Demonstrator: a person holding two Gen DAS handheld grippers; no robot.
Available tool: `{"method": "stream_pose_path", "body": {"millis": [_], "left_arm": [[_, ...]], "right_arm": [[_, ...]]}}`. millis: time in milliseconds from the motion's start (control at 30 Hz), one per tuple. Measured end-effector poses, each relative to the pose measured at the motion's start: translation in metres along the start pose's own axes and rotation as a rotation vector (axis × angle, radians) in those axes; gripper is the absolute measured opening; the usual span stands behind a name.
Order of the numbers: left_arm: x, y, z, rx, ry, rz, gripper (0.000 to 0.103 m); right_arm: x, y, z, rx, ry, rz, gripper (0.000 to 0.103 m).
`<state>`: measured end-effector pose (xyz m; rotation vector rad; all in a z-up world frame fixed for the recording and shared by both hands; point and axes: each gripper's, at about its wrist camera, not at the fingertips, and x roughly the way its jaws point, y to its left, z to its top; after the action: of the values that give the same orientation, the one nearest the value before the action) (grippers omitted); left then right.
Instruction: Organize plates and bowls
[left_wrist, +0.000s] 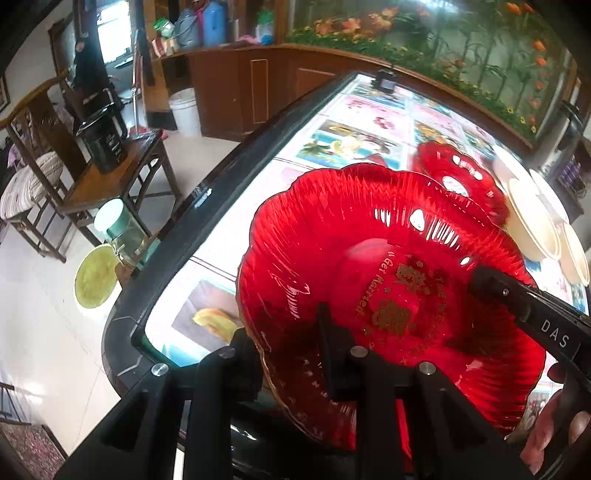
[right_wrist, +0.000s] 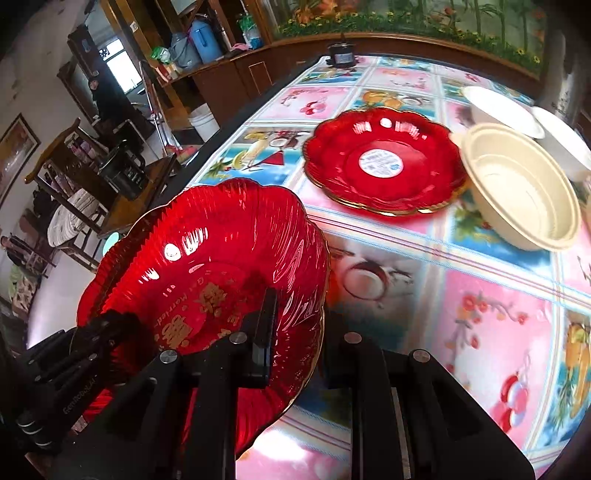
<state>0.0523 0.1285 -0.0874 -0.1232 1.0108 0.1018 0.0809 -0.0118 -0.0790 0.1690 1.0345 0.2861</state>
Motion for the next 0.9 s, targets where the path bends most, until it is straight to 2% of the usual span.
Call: {"method": "stream_pose_path", "body": {"millis": [167, 333, 367, 467, 533, 667, 733, 900], "left_arm": [[0.005, -0.003, -0.007, 0.003, 0.028, 0.008, 0.024], [0.01, 0.002, -0.011, -0.014, 0.058, 0.013, 0.027], [0.011, 0.002, -0.011, -0.01, 0.068, 0.011, 0.028], [0.011, -0.002, -0.016, 0.018, 0.092, 0.045, 0.046], [0.003, -0.002, -0.021, 0.028, 0.066, 0.069, 0.06], [-0.021, 0.005, -0.029, 0.018, -0.006, 0.108, 0.062], [-0.032, 0.008, -0.031, 0.015, -0.026, 0.12, 0.063], [-0.068, 0.007, -0.036, 0.002, -0.113, 0.108, 0.066]], "right_arm": [[0.007, -0.01, -0.007, 0.02, 0.031, 0.016, 0.018], [0.02, -0.013, -0.013, 0.039, 0.099, 0.058, 0.018], [0.02, -0.014, -0.014, 0.042, 0.101, 0.068, 0.018], [0.015, -0.016, -0.014, 0.035, 0.096, 0.07, 0.018], [0.007, -0.023, -0.014, 0.044, 0.07, 0.072, 0.018], [-0.011, -0.042, -0.014, 0.095, 0.018, 0.103, 0.019], [-0.02, -0.05, -0.015, 0.115, -0.006, 0.115, 0.022], [-0.04, -0.064, -0.019, 0.149, -0.065, 0.107, 0.023]]}}
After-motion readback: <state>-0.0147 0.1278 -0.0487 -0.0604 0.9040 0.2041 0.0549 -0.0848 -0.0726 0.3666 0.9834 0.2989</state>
